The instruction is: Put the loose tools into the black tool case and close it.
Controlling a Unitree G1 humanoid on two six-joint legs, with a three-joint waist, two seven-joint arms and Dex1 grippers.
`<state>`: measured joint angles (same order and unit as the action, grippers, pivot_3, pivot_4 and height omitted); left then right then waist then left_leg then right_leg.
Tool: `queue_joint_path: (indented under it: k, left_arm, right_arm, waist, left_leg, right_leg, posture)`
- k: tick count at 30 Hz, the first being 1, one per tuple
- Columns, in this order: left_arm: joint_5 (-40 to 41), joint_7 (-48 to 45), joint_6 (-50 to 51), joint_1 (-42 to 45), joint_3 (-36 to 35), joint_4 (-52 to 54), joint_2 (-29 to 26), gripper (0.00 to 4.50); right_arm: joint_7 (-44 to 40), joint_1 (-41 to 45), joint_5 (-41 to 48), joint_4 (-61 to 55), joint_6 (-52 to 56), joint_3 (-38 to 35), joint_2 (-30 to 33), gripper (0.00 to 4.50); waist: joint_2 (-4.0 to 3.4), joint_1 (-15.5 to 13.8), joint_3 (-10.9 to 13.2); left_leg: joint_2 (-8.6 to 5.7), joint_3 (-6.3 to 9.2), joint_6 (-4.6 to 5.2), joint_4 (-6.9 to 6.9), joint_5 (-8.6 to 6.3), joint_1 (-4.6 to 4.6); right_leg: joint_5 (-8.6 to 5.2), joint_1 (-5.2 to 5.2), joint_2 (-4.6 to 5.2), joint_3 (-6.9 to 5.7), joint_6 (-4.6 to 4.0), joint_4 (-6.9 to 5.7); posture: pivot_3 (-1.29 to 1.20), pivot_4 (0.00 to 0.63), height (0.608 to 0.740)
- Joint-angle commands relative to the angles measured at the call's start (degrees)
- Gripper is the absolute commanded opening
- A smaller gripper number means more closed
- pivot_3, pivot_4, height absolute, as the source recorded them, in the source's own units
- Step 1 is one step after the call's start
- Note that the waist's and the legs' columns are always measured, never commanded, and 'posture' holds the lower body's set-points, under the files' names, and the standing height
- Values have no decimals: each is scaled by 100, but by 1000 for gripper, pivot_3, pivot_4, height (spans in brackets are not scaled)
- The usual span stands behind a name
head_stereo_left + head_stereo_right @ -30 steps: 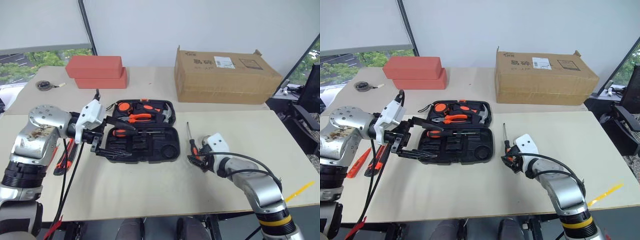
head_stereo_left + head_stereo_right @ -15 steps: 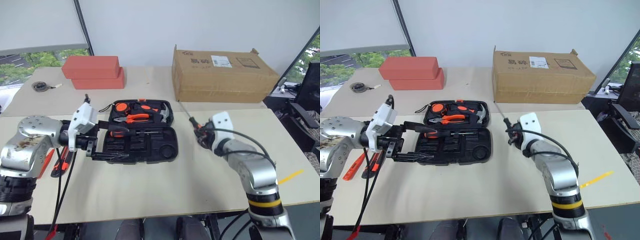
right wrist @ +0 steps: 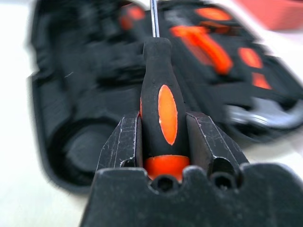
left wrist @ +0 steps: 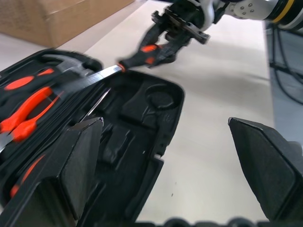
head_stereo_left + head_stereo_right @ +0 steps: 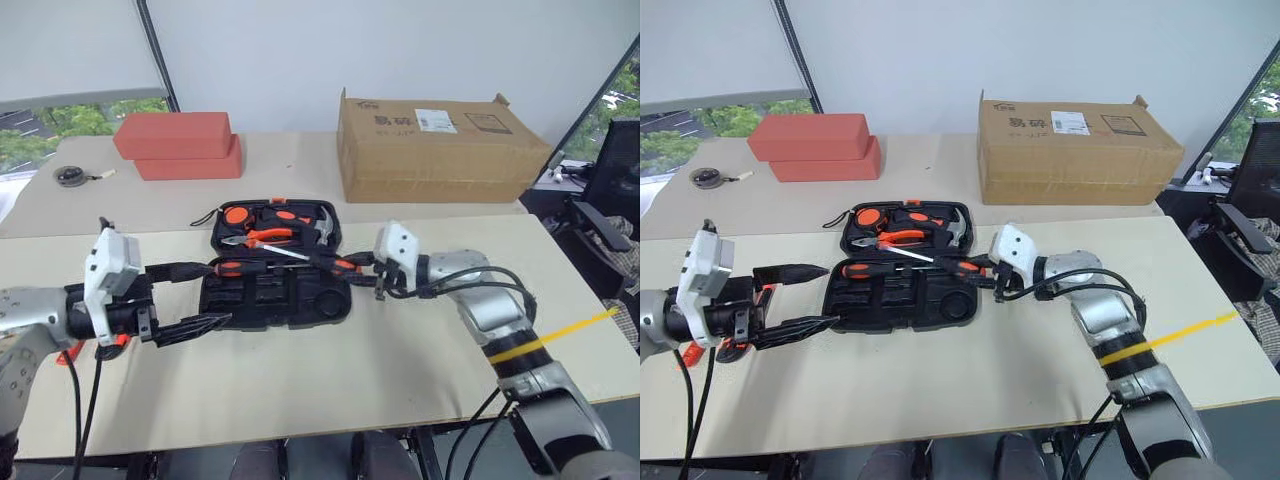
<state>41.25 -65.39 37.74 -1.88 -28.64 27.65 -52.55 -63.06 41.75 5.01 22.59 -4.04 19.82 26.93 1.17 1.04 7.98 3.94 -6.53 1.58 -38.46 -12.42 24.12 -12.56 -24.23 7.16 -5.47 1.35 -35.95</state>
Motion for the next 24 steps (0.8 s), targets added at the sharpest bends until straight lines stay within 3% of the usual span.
queue_joint_path:
  k: [1, 10, 12, 19, 20, 24]
  left_arm:
    - [76, 112, -99, -240, -354, 175, 13, 4500]
    - [42, 128, -295, -411, -422, 9, -12, 4500]
    - [26, 118, -330, -414, -416, -32, -24, 4500]
    - [-44, 46, -488, -346, -346, -242, -81, 4500]
    - [-49, 35, -507, -348, -345, -264, -85, 4500]
    - [-81, 12, -606, -339, -297, -367, -95, 4500]
  right_arm:
    - [-155, 593, -414, 1034, -1082, 120, -250, 958]
    - [-10, 1514, -891, 2691, -2090, 36, -701, 958]
    - [-28, 1603, -957, 2835, -2213, 51, -729, 1958]
    - [344, 1773, -911, 2990, -2242, -257, -746, 4281]
    - [292, 1776, -728, 2907, -2074, -386, -810, 4479]
    - [195, 1719, -128, 2542, -1442, -853, -1137, 4479]
  waist:
    - [0, -1, 0]
    - [-6, -16, 5]
    - [-6, -9, 5]
    - [-7, -3, 5]
    - [-7, -3, 5]
    - [-7, 12, 5]
  left_leg:
    - [1, 1, -3, 0, 2, 0]
    - [2, -4, -15, 12, 9, 2]
    - [2, -8, -19, 20, 11, 2]
    - [3, -24, -31, 32, 18, 0]
    - [4, -24, -31, 32, 18, 0]
    - [5, -22, -32, 32, 19, -1]
  right_leg:
    - [-1, -1, -3, -1, -1, 0]
    - [18, -5, -6, -2, -34, -2]
    - [18, -7, -6, -2, -35, -3]
    - [16, -9, -9, -8, -39, -7]
    - [16, -9, -9, -8, -40, -7]
    - [17, -8, -10, -7, -41, -9]
  posture:
    - [0, 150, 713]
    - [0, 150, 713]
    - [0, 150, 713]
    - [0, 150, 713]
    - [0, 150, 713]
    - [0, 150, 713]
